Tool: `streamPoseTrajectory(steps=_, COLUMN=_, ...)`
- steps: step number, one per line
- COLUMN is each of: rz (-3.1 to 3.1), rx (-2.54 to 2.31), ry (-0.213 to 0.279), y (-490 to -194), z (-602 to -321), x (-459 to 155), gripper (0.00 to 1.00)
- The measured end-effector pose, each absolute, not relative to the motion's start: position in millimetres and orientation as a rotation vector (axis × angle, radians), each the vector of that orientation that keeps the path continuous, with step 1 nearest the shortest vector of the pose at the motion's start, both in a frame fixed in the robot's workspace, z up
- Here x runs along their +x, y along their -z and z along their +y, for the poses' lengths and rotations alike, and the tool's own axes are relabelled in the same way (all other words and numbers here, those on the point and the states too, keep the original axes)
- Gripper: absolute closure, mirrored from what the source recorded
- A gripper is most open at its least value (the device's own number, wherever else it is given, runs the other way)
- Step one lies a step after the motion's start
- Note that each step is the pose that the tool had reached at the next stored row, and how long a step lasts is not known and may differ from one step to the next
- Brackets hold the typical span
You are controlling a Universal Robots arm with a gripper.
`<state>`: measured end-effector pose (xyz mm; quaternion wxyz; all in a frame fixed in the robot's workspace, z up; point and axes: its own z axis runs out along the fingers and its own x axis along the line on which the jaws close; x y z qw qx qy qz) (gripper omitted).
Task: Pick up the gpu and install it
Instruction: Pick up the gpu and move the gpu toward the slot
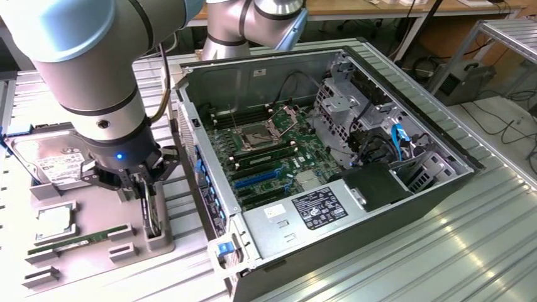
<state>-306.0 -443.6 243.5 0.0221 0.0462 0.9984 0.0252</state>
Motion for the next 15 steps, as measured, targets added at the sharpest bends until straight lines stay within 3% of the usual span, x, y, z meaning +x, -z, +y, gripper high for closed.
streamPoseTrajectory(steps=11, rz=3.097, rx=0.067, ry=-0.081, y=-247, z=-444, x=-306, gripper=0.74)
streamPoseTrajectory(steps=14, rz=3.098, rx=0.052, ry=-0.086, y=-253, z=-444, x=-305, gripper=0.74)
streamPoseTrajectory(steps=15, rz=3.1, rx=0.033, ry=-0.093, y=-269, z=-445, x=-303, gripper=0.74)
